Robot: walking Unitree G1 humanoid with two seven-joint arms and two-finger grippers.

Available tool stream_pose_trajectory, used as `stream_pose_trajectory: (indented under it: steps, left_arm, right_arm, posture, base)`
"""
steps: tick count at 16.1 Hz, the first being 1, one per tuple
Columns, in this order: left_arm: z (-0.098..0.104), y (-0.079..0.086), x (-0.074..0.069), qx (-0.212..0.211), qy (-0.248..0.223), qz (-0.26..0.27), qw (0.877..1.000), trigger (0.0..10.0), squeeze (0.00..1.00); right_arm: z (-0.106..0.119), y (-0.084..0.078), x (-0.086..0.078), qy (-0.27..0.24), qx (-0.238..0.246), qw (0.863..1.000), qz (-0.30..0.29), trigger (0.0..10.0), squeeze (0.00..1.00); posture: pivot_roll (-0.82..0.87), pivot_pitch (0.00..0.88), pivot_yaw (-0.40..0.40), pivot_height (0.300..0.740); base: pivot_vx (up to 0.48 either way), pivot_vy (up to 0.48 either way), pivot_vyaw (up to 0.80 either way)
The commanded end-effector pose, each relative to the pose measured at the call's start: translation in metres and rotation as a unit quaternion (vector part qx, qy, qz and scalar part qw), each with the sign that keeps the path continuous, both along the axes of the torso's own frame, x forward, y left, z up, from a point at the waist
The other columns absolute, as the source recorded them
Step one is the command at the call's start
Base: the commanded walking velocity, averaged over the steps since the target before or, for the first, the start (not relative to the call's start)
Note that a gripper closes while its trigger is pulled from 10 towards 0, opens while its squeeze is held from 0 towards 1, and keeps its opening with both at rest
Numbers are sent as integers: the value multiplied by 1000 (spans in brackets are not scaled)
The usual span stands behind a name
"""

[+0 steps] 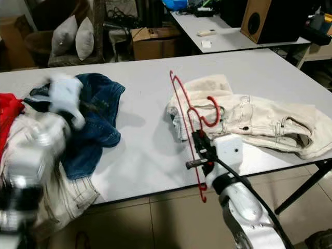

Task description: Hang hanger

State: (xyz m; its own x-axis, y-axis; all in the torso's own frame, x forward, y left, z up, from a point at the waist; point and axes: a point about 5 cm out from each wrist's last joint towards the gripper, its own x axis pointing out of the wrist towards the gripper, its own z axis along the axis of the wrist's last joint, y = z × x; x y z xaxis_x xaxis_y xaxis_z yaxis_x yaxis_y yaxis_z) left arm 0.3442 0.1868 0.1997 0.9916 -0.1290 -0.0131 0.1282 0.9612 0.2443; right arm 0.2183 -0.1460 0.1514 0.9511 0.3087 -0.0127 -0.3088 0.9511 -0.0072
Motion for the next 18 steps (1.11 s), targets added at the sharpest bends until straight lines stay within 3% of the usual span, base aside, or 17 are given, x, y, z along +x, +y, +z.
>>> stream_pose_trajectory:
  steps: [1,2,3,6,8,12,15,18]
  left_arm:
    - [2,9,8,23,-3,12,1000,10000,1000]
    - [4,11,12,30,-3,10,999,10000,1000]
    - [6,17,18,48,7,10,999,10000,0]
    - [4,30,34,79,40,20,996,10000,0]
    - [3,34,38,92,52,22,994,10000,0]
    - [-6,42,39,126,119,-17,985,10000,0]
    - [5,14,21,125,134,-181,966,10000,0]
    - [-10,11,10,180,173,-211,945,10000,0]
  right_arm:
    - [1,4,0,-6,-6,1000,9,10000,0]
    - [1,4,0,-6,-6,1000,11,10000,0]
    - [1,5,-2,-6,-5,1000,11,10000,0]
    - [-5,7,-5,6,-6,1000,10,10000,0]
    - [-5,11,-7,10,-2,1000,24,10000,0]
    - [-9,21,-15,30,-3,996,80,10000,0]
    - [-12,16,-21,39,-12,995,87,10000,0]
    - [-14,12,-21,43,-18,995,85,10000,0]
  posture:
    - [-16,0,79,740]
    - [-16,0,79,740]
    - [-22,0,93,740]
    - [-6,0,103,740]
    - [-5,0,108,740]
    - [-7,0,107,740]
    - [-6,0,96,740]
    - [1,0,95,740]
  base:
    - [0,0,0]
    - [0,0,0]
    - [0,0,0]
    - [0,0,0]
    - [0,0,0]
    - [0,0,0]
    - [0,0,0]
    - [0,0,0]
